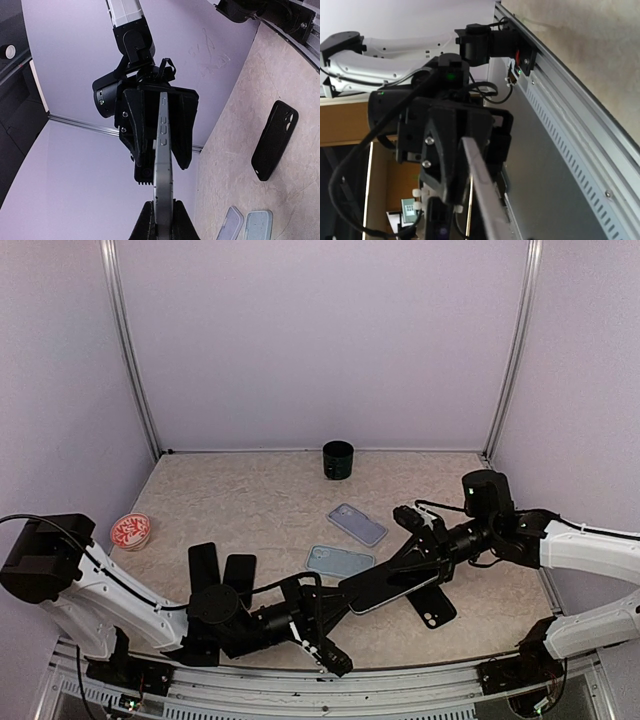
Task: Put the phone into the phone case
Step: Pass from the left arm to the right, then install the phone into the phone case.
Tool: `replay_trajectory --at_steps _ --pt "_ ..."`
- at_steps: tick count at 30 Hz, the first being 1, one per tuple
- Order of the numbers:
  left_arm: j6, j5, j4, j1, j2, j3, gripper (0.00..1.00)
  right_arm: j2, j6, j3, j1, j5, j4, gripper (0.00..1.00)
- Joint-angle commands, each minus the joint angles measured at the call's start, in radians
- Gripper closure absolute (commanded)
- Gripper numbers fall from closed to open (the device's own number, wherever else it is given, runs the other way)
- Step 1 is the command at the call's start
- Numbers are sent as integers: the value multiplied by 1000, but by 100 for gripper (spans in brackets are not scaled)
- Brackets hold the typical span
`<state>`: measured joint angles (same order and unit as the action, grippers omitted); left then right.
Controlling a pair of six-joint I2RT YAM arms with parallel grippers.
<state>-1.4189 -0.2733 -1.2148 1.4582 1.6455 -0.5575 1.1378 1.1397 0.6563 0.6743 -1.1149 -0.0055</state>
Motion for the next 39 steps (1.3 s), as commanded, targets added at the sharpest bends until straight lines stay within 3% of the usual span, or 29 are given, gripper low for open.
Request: replay_trajectory --at_steps 1,5,9,11,15,18,19,24,30,35,39 --pt "-3 1 -96 -9 0 -18 100 -19 -14 26 31 -10 -22 66" --pt "-7 -1 -98 -9 -4 -13 100 -24 -12 24 34 -13 -15 78" --pt "-8 -8 -111 -9 -2 -15 100 -23 9 11 36 -25 15 100" --pt "-13 -17 -136 -9 8 -12 97 -26 16 11 35 -29 38 100" --pt "20 -35 -183 -10 26 -9 54 -38 24 30 35 -18 60 100" --pt "83 -72 -253 -15 46 -10 11 -39 -8 58 25 13 40 100" --pt "109 -90 -279 -19 56 -12 2 -39 -23 69 16 26 25 100" --pt "360 -195 -234 -68 54 -41 1 -56 -139 111 -86 139 -105 100" --pt "819 -185 222 -198 -81 -177 1 -81 -227 97 -216 264 -126 100" --pt "1091 -194 534 -281 -43 -376 1 -55 -321 117 -226 457 -156 100" --pt "1338 -110 750 -364 -11 -491 1 -24 -287 63 -226 485 -27 100"
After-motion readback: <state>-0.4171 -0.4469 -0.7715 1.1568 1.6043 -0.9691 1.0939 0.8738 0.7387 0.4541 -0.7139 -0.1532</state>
